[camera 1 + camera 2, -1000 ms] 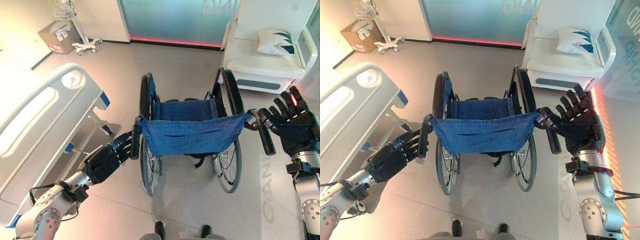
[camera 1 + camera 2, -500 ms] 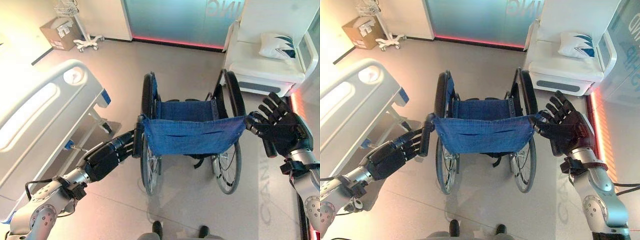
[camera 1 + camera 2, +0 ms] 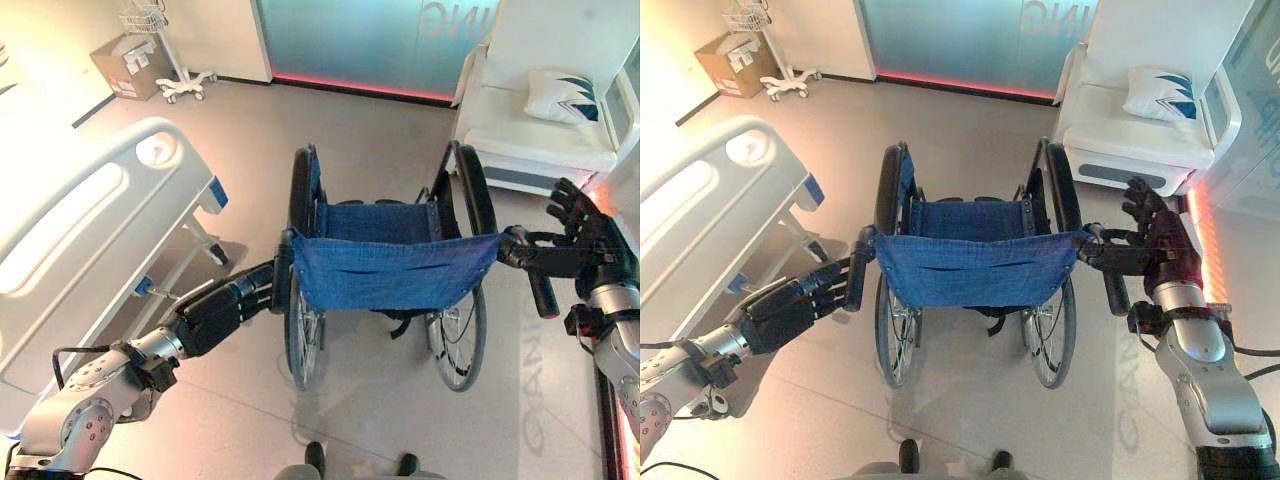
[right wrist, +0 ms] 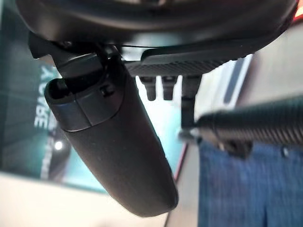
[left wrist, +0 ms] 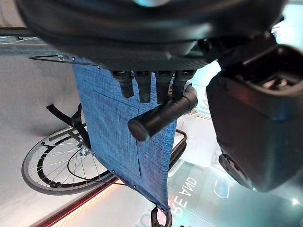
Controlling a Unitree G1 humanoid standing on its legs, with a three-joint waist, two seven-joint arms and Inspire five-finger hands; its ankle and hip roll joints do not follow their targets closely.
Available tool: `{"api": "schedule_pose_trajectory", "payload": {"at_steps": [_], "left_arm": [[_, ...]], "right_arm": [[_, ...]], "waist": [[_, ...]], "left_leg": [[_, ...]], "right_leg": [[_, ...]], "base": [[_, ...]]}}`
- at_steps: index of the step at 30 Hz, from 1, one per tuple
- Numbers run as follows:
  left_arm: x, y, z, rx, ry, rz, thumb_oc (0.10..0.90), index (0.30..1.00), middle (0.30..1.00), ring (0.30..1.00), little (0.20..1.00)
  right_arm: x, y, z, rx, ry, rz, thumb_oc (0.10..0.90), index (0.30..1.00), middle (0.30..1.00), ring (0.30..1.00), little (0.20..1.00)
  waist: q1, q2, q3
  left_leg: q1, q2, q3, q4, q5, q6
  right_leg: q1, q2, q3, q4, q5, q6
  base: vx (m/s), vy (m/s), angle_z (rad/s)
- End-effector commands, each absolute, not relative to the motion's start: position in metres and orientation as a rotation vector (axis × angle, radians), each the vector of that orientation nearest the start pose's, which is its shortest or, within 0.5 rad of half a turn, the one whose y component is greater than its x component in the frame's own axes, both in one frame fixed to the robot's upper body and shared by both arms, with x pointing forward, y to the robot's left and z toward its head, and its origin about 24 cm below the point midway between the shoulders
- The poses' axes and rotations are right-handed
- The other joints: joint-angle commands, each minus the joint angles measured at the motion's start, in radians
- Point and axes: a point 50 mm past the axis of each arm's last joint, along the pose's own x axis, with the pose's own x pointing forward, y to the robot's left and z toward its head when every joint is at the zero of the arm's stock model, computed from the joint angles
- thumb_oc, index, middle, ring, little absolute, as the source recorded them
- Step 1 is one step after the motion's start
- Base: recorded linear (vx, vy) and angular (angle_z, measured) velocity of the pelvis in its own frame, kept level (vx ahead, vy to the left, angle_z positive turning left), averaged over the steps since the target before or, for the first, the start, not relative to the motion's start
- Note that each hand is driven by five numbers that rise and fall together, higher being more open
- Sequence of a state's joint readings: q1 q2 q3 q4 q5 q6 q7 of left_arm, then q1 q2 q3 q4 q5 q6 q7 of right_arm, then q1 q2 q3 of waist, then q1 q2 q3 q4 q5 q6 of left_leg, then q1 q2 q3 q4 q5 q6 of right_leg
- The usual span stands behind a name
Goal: Push the wheelchair next to the bed
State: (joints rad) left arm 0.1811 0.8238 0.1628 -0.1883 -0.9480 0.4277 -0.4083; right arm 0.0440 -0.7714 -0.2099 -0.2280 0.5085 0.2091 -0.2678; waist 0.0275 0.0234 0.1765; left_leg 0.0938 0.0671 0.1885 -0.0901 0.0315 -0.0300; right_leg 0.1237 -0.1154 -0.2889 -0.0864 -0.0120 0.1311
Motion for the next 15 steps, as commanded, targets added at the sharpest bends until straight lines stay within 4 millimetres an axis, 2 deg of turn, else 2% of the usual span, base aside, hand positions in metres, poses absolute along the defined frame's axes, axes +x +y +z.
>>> {"api": "schedule_pose_trajectory", "payload": {"at_steps": [1,5,8,15], "left_arm": [[0.235,0.255,0.147,-0.139,0.054,-0.524,0.800,0.900,0.900,0.900,0.900],[0.236,0.253,0.145,-0.151,0.057,-0.518,0.800,0.900,0.900,0.900,0.900],[0.236,0.253,0.141,-0.162,0.056,-0.513,0.800,0.900,0.900,0.900,0.900],[0.232,0.255,0.138,-0.155,0.056,-0.495,0.800,0.900,0.900,0.900,0.900]], "right_arm": [[0.245,-0.304,0.210,-0.392,-0.383,-0.436,0.800,0.900,0.900,0.900,0.900],[0.241,-0.302,0.217,-0.323,-0.498,-0.484,0.800,0.900,0.900,0.900,0.900],[0.238,-0.301,0.216,-0.257,-0.556,-0.540,0.800,0.900,0.900,0.900,0.900],[0.241,-0.301,0.188,-0.205,-0.384,-0.463,0.800,0.900,0.900,0.900,0.900]], "waist": [[-0.007,0.018,-0.026],[-0.005,0.023,-0.025],[-0.003,0.029,-0.024],[-0.008,0.034,-0.023]], "left_leg": [[0.005,0.033,0.033,0.007,-0.011,-0.043],[0.005,0.032,0.031,0.009,-0.013,-0.043],[0.004,0.028,0.026,0.010,-0.016,-0.040],[0.002,0.025,0.030,0.010,-0.015,-0.041]], "right_leg": [[-0.039,-0.029,0.010,0.055,0.011,0.007],[-0.038,-0.030,0.010,0.057,0.008,0.007],[-0.040,-0.032,0.013,0.060,0.006,0.008],[-0.048,-0.037,0.016,0.066,0.006,0.010]], "base": [[0.00,0.000,0.00],[0.00,0.000,0.00],[0.00,0.000,0.00],[0.00,0.000,0.00]]}}
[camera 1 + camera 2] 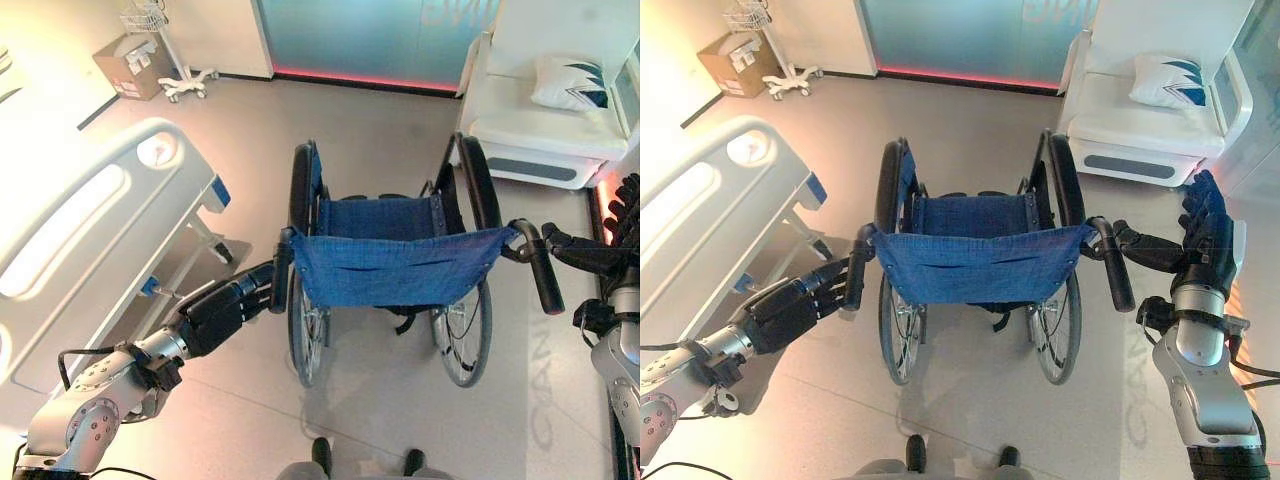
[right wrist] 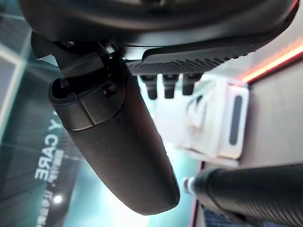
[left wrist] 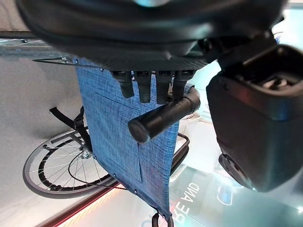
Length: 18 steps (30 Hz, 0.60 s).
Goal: Push the wheelchair next to the bed
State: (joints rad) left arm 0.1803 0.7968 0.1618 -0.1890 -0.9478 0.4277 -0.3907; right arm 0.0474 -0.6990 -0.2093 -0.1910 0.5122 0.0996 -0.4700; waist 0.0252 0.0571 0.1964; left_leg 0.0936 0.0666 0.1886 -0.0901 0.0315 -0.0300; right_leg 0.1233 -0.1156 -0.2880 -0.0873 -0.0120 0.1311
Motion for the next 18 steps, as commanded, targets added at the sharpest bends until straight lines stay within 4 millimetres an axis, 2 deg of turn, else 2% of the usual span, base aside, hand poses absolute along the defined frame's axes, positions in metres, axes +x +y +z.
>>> {"api": "schedule_pose_trajectory", "payload": {"at_steps": [1,4,7,9,13,16,18], "left_arm": [[0.232,0.255,0.138,-0.155,0.057,-0.494,0.800,0.900,0.900,0.900,0.900],[0.234,0.254,0.137,-0.159,0.051,-0.491,0.800,0.900,0.900,0.900,0.900],[0.235,0.253,0.135,-0.153,0.048,-0.491,0.800,0.900,0.900,0.900,0.900],[0.236,0.252,0.134,-0.150,0.048,-0.490,0.800,0.900,0.900,0.900,0.900],[0.237,0.254,0.132,-0.146,0.054,-0.485,0.800,0.900,0.900,0.900,0.900],[0.236,0.255,0.131,-0.153,0.060,-0.482,0.800,0.900,0.900,0.900,0.900],[0.236,0.256,0.130,-0.156,0.062,-0.478,0.800,0.900,0.900,0.900,0.900]], "right_arm": [[0.242,-0.300,0.184,-0.187,-0.358,-0.438,0.800,0.900,0.900,0.900,0.900],[0.250,-0.290,0.168,-0.096,-0.251,-0.308,0.800,0.900,0.900,0.900,0.900],[0.256,-0.275,0.147,0.090,-0.120,-0.145,0.800,0.900,0.900,0.900,0.900],[0.257,-0.271,0.142,0.142,-0.101,-0.105,0.800,0.900,0.900,0.900,0.900],[0.260,-0.267,0.139,0.229,-0.098,-0.074,0.800,0.900,0.900,0.900,0.900],[0.260,-0.268,0.138,0.247,-0.089,-0.089,0.800,0.900,0.900,0.900,0.900],[0.260,-0.273,0.133,0.200,-0.074,-0.141,0.800,0.900,0.900,0.900,0.900]], "waist": [[-0.006,0.000,-0.043],[-0.007,0.001,-0.037],[-0.007,-0.001,-0.030],[-0.006,-0.003,-0.027],[0.000,-0.005,-0.025],[0.003,-0.007,-0.026],[0.003,-0.008,-0.026]], "left_leg": [[0.001,0.026,0.030,0.010,-0.014,-0.041],[-0.005,0.027,0.033,0.012,-0.010,-0.042],[-0.009,0.029,0.034,0.014,-0.004,-0.044],[-0.011,0.030,0.034,0.014,-0.003,-0.045],[-0.015,0.027,0.029,0.014,-0.001,-0.046],[-0.014,0.026,0.026,0.013,-0.001,-0.046],[-0.014,0.025,0.023,0.014,-0.002,-0.047]], "right_leg": [[-0.049,-0.036,0.015,0.068,0.006,0.010],[-0.055,-0.038,0.014,0.071,0.006,0.008],[-0.059,-0.040,0.009,0.075,0.008,0.005],[-0.060,-0.040,0.006,0.076,0.008,0.004],[-0.059,-0.039,0.000,0.074,0.009,0.003],[-0.058,-0.038,-0.003,0.074,0.009,0.003],[-0.057,-0.037,-0.003,0.074,0.007,0.002]], "base": [[0.00,0.000,0.00],[0.00,0.000,0.00],[0.00,0.000,0.00],[0.00,0.000,0.00],[0.00,0.000,0.00],[0.00,0.000,0.00],[0.00,0.000,0.00]]}}
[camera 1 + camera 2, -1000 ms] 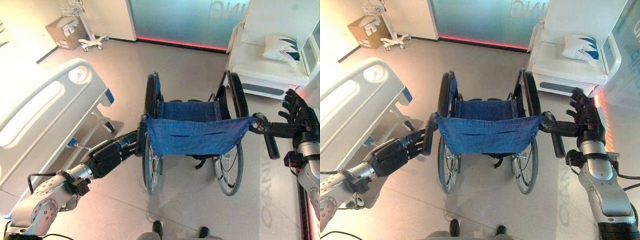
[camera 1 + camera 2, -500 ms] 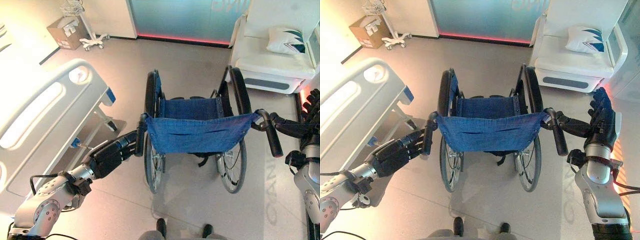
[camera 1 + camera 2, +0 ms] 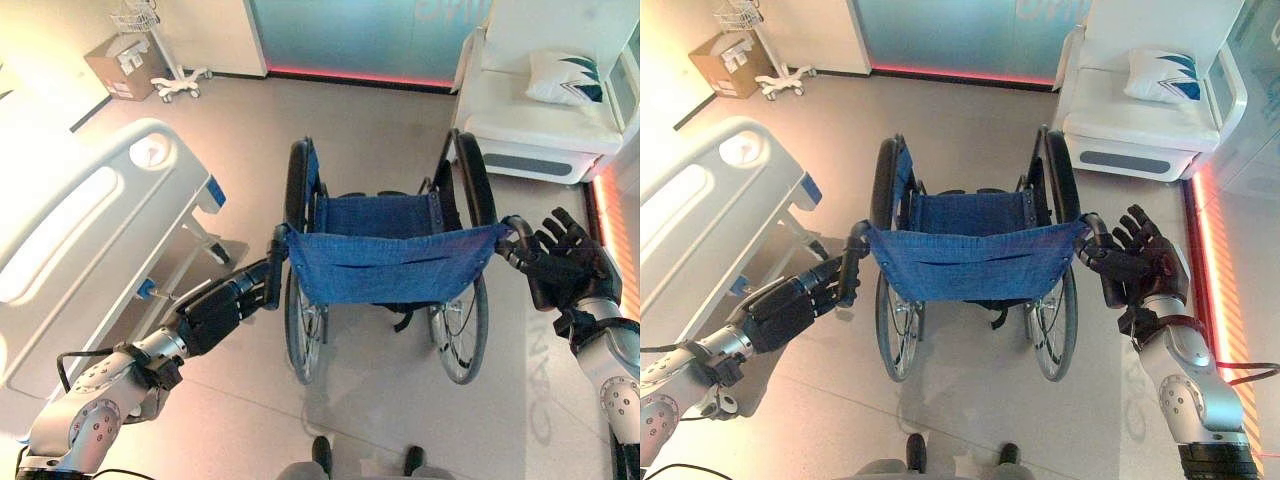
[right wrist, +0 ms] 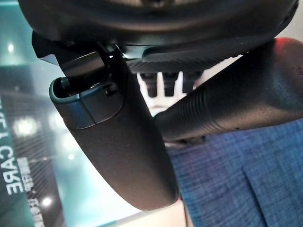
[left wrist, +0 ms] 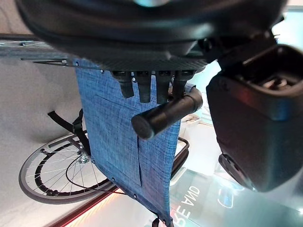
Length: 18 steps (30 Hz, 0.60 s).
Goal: Push the wheelchair next to the bed
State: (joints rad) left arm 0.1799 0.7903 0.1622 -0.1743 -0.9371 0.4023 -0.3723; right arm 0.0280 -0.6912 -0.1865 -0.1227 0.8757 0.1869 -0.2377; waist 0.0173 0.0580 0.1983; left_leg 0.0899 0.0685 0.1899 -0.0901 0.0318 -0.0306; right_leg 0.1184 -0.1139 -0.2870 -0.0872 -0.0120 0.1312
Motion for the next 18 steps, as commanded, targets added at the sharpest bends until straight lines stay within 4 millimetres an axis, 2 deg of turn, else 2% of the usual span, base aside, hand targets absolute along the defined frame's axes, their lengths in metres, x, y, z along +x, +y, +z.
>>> {"api": "schedule_pose_trajectory", "payload": {"at_steps": [1,6,12,15,18], "left_arm": [[0.236,0.256,0.130,-0.157,0.063,-0.478,0.800,0.900,0.900,0.900,0.900],[0.238,0.257,0.129,-0.154,0.067,-0.478,0.800,0.900,0.900,0.900,0.900],[0.244,0.256,0.135,-0.133,0.068,-0.492,0.800,0.900,0.900,0.900,0.900],[0.247,0.256,0.139,-0.121,0.067,-0.501,0.800,0.900,0.900,0.900,0.900],[0.249,0.255,0.145,-0.104,0.069,-0.510,0.800,0.900,0.900,0.900,0.900]], "right_arm": [[0.260,-0.275,0.132,0.178,-0.070,-0.161,0.800,0.900,0.900,0.900,0.900],[0.261,-0.297,0.122,-0.034,0.007,-0.328,0.800,0.900,0.900,0.900,0.900],[0.266,-0.313,0.109,-0.123,0.172,-0.378,0.800,0.900,0.900,0.900,0.900],[0.270,-0.322,0.111,-0.188,0.219,-0.404,0.800,0.900,0.900,0.900,0.900],[0.273,-0.334,0.124,-0.277,0.258,-0.413,0.800,0.900,0.900,0.900,0.900]], "waist": [[0.012,-0.009,-0.028],[0.016,-0.011,-0.027],[0.025,-0.014,-0.014],[0.030,-0.015,-0.009],[0.035,-0.019,-0.004]], "left_leg": [[-0.010,0.023,0.022,0.013,-0.002,-0.046],[-0.006,0.022,0.019,0.012,-0.002,-0.046],[-0.005,0.023,0.009,0.015,0.001,-0.048],[-0.004,0.021,0.003,0.015,0.001,-0.048],[-0.003,0.021,-0.004,0.014,0.001,-0.049]], "right_leg": [[-0.052,-0.038,-0.005,0.075,0.007,0.002],[-0.049,-0.037,-0.007,0.075,0.007,0.001],[-0.042,-0.036,-0.009,0.077,0.005,-0.003],[-0.041,-0.035,-0.012,0.079,0.006,-0.004],[-0.038,-0.033,-0.014,0.080,0.004,-0.005]], "base": [[0.00,0.000,0.00],[0.00,0.000,0.00],[0.01,-0.008,0.04],[0.01,-0.013,0.07],[0.02,-0.008,0.05]]}}
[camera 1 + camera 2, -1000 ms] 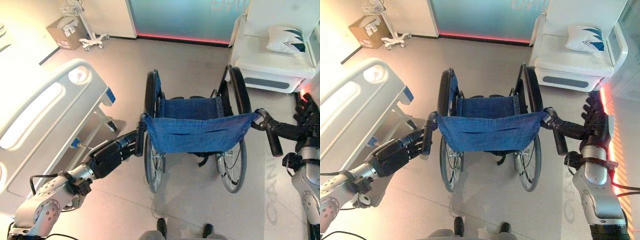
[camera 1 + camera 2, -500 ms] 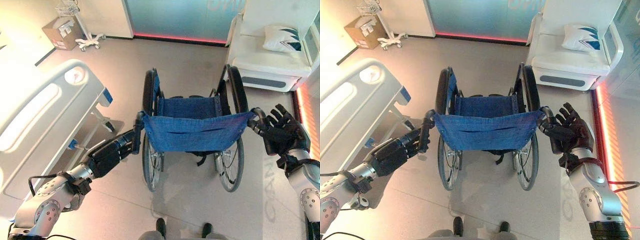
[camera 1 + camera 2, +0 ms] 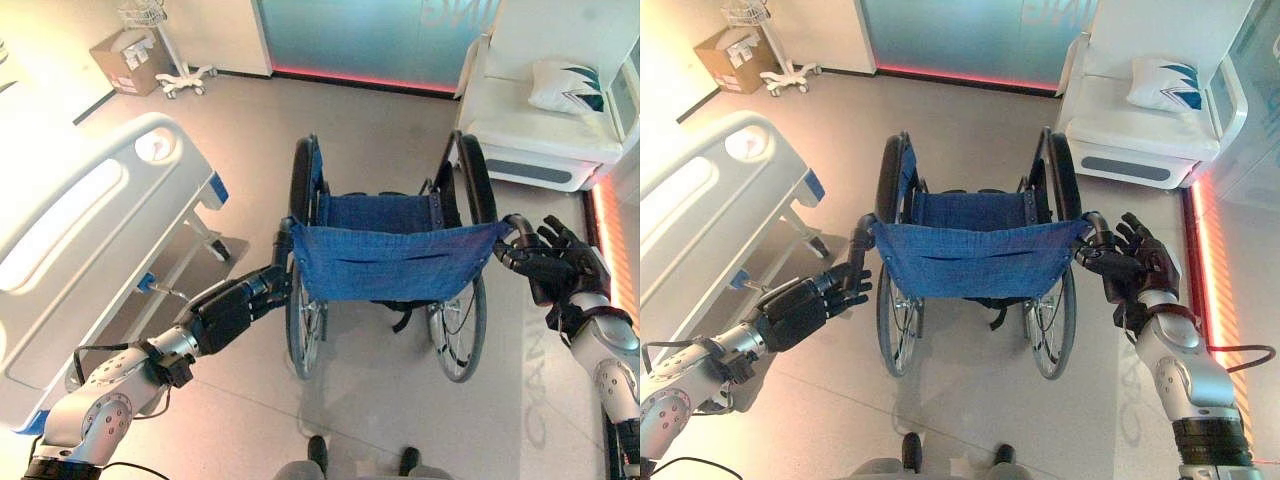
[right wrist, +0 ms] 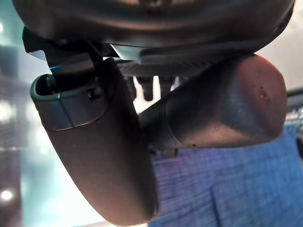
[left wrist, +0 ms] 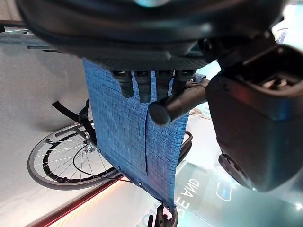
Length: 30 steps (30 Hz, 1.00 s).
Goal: Push the wheelchair next to the bed
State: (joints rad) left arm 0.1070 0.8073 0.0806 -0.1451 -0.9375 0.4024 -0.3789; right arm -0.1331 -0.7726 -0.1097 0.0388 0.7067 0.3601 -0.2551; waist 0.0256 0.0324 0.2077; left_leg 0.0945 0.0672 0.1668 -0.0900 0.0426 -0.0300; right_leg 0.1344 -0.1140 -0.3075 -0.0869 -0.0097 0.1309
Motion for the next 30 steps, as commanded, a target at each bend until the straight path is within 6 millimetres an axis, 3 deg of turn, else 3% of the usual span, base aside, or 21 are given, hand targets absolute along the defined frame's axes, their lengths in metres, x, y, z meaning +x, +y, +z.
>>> {"api": "schedule_pose_trajectory", "payload": {"at_steps": [1,10,17,18,19,20,21,30], "left_arm": [[0.249,0.256,0.147,-0.099,0.070,-0.513,0.800,0.900,0.900,0.900,0.900],[0.251,0.268,0.160,-0.056,0.077,-0.538,0.800,0.900,0.900,0.900,0.900],[0.258,0.271,0.172,-0.005,0.086,-0.574,0.800,0.900,0.900,0.900,0.900],[0.261,0.271,0.175,0.004,0.093,-0.589,0.800,0.900,0.900,0.900,0.900],[0.262,0.270,0.176,0.008,0.098,-0.597,0.800,0.900,0.900,0.900,0.900],[0.263,0.270,0.176,0.009,0.100,-0.600,0.800,0.900,0.900,0.900,0.900],[0.265,0.268,0.176,0.026,0.114,-0.612,0.800,0.900,0.900,0.900,0.900],[0.277,0.258,0.175,0.048,0.231,-0.644,0.800,0.900,0.900,0.900,0.900]], "right_arm": [[0.273,-0.340,0.130,-0.300,0.263,-0.415,0.800,0.900,0.900,0.900,0.900],[0.276,-0.366,0.178,-0.416,0.289,-0.415,0.800,0.900,0.900,0.900,0.900],[0.280,-0.366,0.184,-0.484,0.358,-0.336,0.800,0.900,0.900,0.900,0.900],[0.282,-0.365,0.185,-0.497,0.367,-0.322,0.673,0.709,0.709,0.709,0.709],[0.283,-0.365,0.185,-0.502,0.371,-0.314,0.587,0.580,0.580,0.580,0.580],[0.283,-0.364,0.186,-0.503,0.372,-0.312,0.529,0.493,0.493,0.493,0.493],[0.285,-0.362,0.184,-0.513,0.377,-0.298,0.400,0.300,0.300,0.300,0.300],[0.295,-0.351,0.182,-0.539,0.389,-0.254,0.400,0.300,0.300,0.300,0.300]], "waist": [[0.029,0.005,-0.013],[0.040,-0.010,-0.031],[0.038,-0.015,-0.048],[0.036,-0.015,-0.049],[0.035,-0.015,-0.048],[0.035,-0.015,-0.048],[0.032,-0.015,-0.048],[0.015,-0.009,-0.049]], "left_leg": [[-0.007,0.022,0.016,0.014,-0.010,-0.050],[0.007,0.018,0.006,0.009,-0.018,-0.048],[0.017,0.015,0.004,0.004,-0.021,-0.046],[0.020,0.015,0.005,0.003,-0.021,-0.046],[0.021,0.015,0.005,0.003,-0.021,-0.046],[0.021,0.015,0.005,0.003,-0.021,-0.046],[0.022,0.015,0.007,0.003,-0.021,-0.046],[0.030,0.016,0.012,0.003,-0.022,-0.044]], "right_leg": [[-0.053,-0.033,0.005,0.080,0.001,-0.004],[-0.034,-0.023,0.000,0.075,-0.008,-0.007],[-0.022,-0.017,0.006,0.065,-0.008,-0.006],[-0.019,-0.016,0.006,0.063,-0.007,-0.006],[-0.018,-0.016,0.007,0.062,-0.007,-0.006],[-0.018,-0.016,0.007,0.062,-0.006,-0.006],[-0.017,-0.016,0.008,0.061,-0.006,-0.005],[-0.010,-0.010,0.025,0.052,-0.002,-0.002]], "base": [[0.00,0.000,0.00],[0.04,-0.003,0.06],[0.05,-0.007,0.04],[0.04,-0.012,0.00],[0.00,0.000,0.00],[0.00,0.000,0.00],[0.00,0.000,0.00],[0.01,-0.005,0.00]]}}
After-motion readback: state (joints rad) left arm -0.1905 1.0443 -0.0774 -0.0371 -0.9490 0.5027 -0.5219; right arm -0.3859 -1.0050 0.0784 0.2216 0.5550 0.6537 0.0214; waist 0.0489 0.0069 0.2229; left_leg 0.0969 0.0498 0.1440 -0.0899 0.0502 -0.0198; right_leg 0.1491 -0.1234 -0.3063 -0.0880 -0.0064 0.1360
